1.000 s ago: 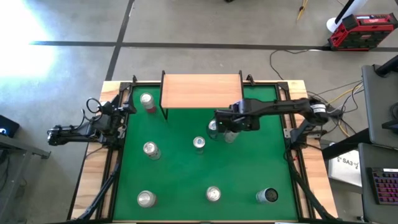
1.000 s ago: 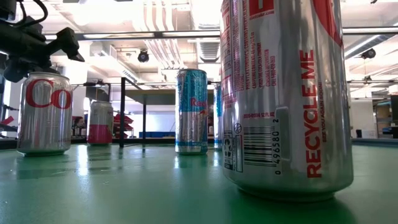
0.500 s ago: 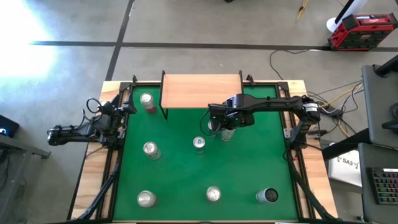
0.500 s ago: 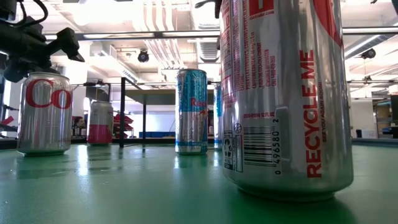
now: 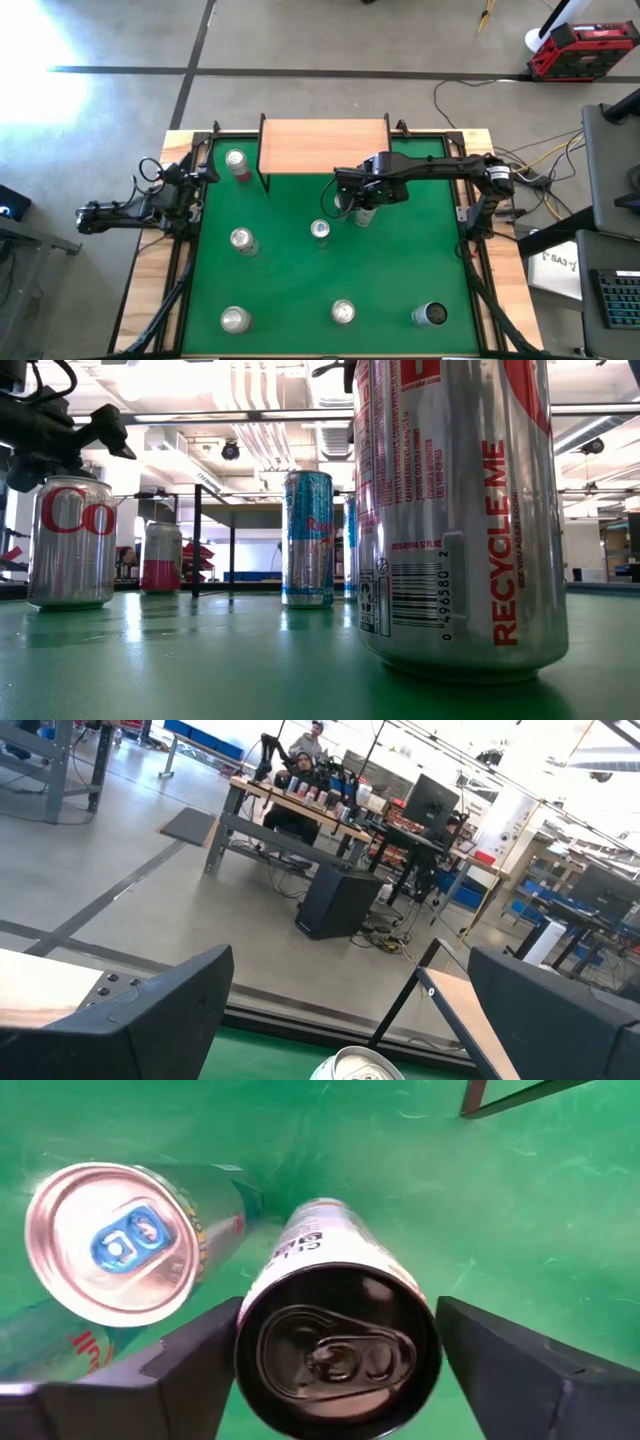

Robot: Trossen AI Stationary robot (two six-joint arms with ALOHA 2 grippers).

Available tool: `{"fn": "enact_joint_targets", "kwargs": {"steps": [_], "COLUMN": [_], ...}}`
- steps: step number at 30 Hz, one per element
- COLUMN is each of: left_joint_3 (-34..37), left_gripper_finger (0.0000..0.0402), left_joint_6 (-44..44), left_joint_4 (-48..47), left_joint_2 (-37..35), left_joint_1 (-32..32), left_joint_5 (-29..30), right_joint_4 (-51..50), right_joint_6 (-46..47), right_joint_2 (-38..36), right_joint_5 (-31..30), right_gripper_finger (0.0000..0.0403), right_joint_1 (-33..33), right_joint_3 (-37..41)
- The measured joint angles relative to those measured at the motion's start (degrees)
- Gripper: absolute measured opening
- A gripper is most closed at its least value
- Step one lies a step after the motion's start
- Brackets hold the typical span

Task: Place canned beverage on shelf
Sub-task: Move the soda cans to the center of the table

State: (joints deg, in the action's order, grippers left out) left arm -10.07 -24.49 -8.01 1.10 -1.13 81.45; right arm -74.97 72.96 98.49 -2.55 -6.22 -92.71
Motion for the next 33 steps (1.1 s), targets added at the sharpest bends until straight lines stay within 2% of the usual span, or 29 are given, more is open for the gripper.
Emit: {"fn": "enact_joint_targets", "kwargs": {"steps": [5, 10, 16, 23, 29, 33], "left_joint_3": [0.0, 0.0, 0.0, 0.0, 0.0, 0.0], "left_gripper_finger": [0.0389, 0.0389, 0.0389, 0.0389, 0.0389, 0.0389], "left_joint_6": [0.0, 0.0, 0.0, 0.0, 0.0, 0.0], "left_joint_4": [0.0, 0.0, 0.0, 0.0, 0.0, 0.0], "left_joint_2": [0.0, 0.0, 0.0, 0.0, 0.0, 0.0], "left_joint_1": [0.0, 0.0, 0.0, 0.0, 0.0, 0.0], "left_joint_5": [0.0, 0.0, 0.0, 0.0, 0.0, 0.0], "right_joint_4": [-0.4, -1.1, -2.8, -6.6, -10.0, -10.1], "right_joint_6": [-0.1, 1.1, 5.8, 20.1, 37.2, 45.3], "right_joint_2": [-0.8, -2.4, -4.1, -6.0, -6.5, -6.5], "right_joint_5": [-0.1, -0.5, -0.9, -6.3, -6.5, -5.4], "right_gripper_finger": [0.0361, 0.0365, 0.0365, 0.0365, 0.0366, 0.0366], "right_joint_1": [1.5, 4.4, 10.9, 22.3, 31.1, 36.7], "right_joint_3": [-0.1, -0.5, -0.6, -0.5, -0.5, -0.5]}}
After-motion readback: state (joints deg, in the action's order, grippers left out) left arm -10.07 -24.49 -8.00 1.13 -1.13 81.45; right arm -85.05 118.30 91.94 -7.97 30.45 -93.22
